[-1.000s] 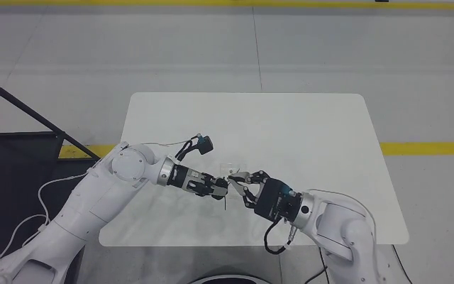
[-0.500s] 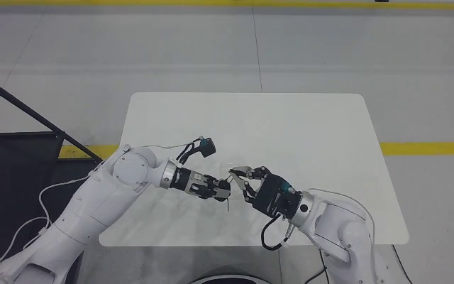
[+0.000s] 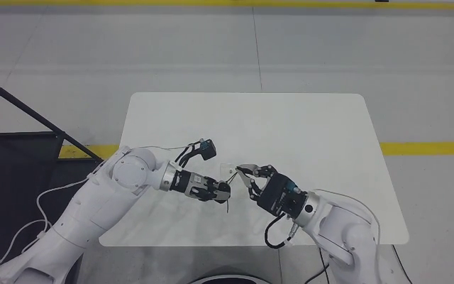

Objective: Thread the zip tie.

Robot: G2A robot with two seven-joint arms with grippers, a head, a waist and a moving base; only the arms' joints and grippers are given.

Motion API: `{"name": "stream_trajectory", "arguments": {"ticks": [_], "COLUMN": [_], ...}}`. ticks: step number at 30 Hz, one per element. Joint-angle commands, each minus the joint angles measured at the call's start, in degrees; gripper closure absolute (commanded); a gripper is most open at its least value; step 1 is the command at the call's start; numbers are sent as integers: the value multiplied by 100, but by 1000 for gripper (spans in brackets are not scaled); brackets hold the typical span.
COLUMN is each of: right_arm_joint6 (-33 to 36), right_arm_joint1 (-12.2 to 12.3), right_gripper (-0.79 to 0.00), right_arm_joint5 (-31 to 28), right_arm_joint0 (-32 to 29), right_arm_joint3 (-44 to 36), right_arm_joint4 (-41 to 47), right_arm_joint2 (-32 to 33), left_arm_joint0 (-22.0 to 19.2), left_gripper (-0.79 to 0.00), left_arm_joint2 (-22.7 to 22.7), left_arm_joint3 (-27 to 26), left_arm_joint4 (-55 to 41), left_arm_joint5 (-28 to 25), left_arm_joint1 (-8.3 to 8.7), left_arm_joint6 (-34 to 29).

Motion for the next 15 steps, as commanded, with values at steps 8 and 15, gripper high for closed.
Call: {"name": "stream_trajectory", "arguments": {"ticks": [8, 15], "right_arm_joint6": [-78, -214], "right_arm_joint1": [51, 96], "right_gripper": [0, 0], "right_arm_joint5": [84, -112], "right_arm_joint0": [-79, -84], "right_arm_joint3": [-106, -141], "right_arm_joint4": [-353, -562], "right_arm_joint2": [-25, -95], "left_arm_joint0": [-3, -12], "left_gripper": [0, 0], "left_arm_joint2": [6, 2], "left_arm_joint3": [-60, -78], "left_arm_joint4": [47, 76], "left_arm_joint5": [-10, 1], "left_arm_joint1": [-6, -12], "left_arm_joint6": [-144, -195]}}
